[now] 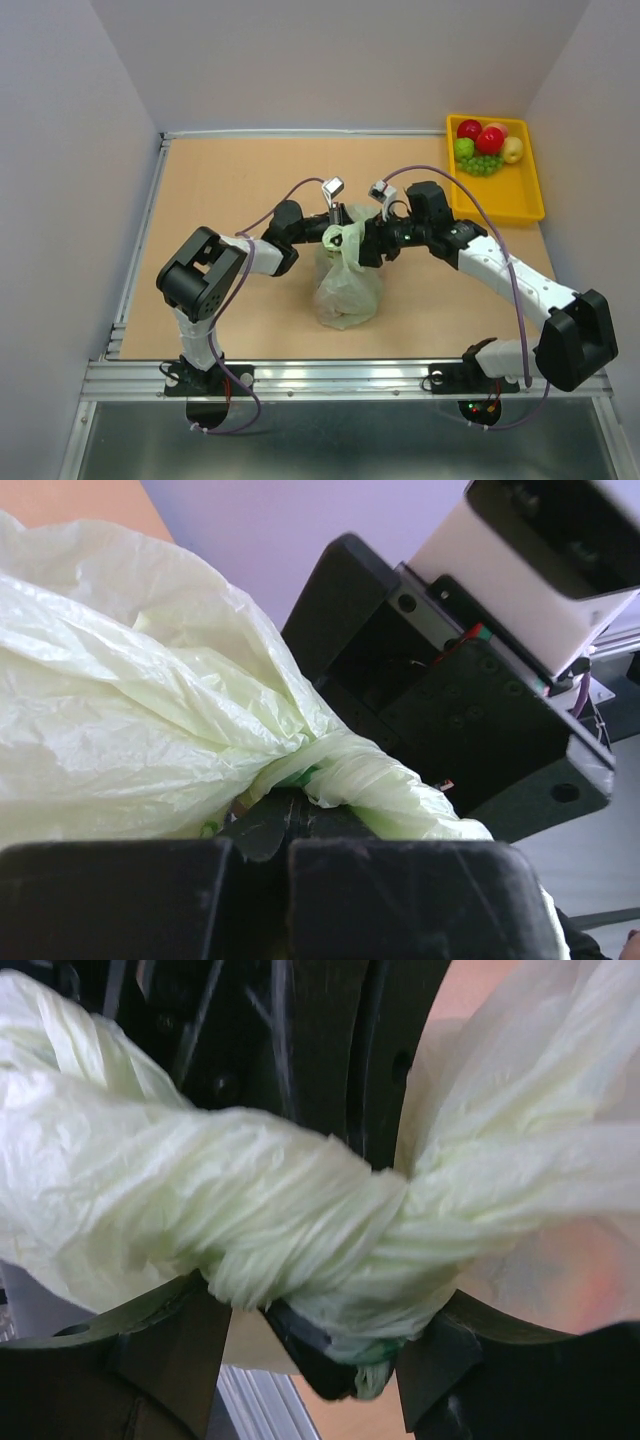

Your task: Place the fake fruits into the plastic bag and tie a complex knot

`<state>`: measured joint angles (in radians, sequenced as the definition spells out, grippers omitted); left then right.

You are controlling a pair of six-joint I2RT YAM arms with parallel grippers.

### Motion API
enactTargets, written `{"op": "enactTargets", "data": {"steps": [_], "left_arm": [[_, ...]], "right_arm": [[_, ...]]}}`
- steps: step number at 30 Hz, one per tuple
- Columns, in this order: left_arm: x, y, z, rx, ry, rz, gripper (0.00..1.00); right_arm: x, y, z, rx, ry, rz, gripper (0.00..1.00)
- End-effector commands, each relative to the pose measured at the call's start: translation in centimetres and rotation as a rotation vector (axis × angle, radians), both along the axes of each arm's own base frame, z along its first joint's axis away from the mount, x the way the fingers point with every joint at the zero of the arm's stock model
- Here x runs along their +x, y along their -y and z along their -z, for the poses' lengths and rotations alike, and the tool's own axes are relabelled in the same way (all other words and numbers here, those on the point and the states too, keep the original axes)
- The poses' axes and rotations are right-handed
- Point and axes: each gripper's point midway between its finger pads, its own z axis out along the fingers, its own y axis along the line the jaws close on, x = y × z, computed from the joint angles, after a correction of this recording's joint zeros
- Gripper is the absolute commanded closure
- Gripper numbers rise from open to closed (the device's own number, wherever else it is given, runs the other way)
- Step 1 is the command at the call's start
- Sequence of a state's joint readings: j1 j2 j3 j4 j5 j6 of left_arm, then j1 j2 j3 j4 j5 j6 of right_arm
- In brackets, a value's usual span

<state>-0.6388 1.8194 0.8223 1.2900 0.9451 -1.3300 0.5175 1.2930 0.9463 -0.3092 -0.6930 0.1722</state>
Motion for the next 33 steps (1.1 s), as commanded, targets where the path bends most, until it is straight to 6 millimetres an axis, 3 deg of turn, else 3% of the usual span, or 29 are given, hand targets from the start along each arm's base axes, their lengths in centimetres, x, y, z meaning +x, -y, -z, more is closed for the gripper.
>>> {"op": "enactTargets", "data": {"steps": [1,7,12,18,23,28,33], "left_arm": [[-2.6,-0.5,-5.1,-0.208,0.275,0.049,1.0],[-2.8,-0.3,-4.6,-0.201,0.264,0.053,1.0],[-3.5,1.4,-3.8,-0.178,0.261,0.09,1.0],[-2.0,2.2,-2.1,-0.094,0.267,0.058,1.0],[-1.8,1.5,-2.5,-0.103,0.282,0.049,1.0],[-2.1,1.4,-2.4,-0.103,0.283,0.06,1.0],[-2.2,1.4,-2.3,-0.104,0.28,0.065,1.0]], "right_arm": [[2.7,-1.7,-4.7,0.088,0.172,-0.033,0.35],[3.1,-2.5,-5.6,0.13,0.183,-0.055,0.34],[3.5,-3.8,-6.3,0.211,0.172,-0.072,0.33],[4.1,-4.4,-6.7,0.23,0.225,-0.092,0.3],[2.9,-1.7,-4.4,0.055,0.257,-0.094,0.09],[1.9,1.6,-3.5,-0.1,0.321,-0.076,0.04],[0.9,3.0,-3.4,-0.162,0.326,-0.097,0.03]]}}
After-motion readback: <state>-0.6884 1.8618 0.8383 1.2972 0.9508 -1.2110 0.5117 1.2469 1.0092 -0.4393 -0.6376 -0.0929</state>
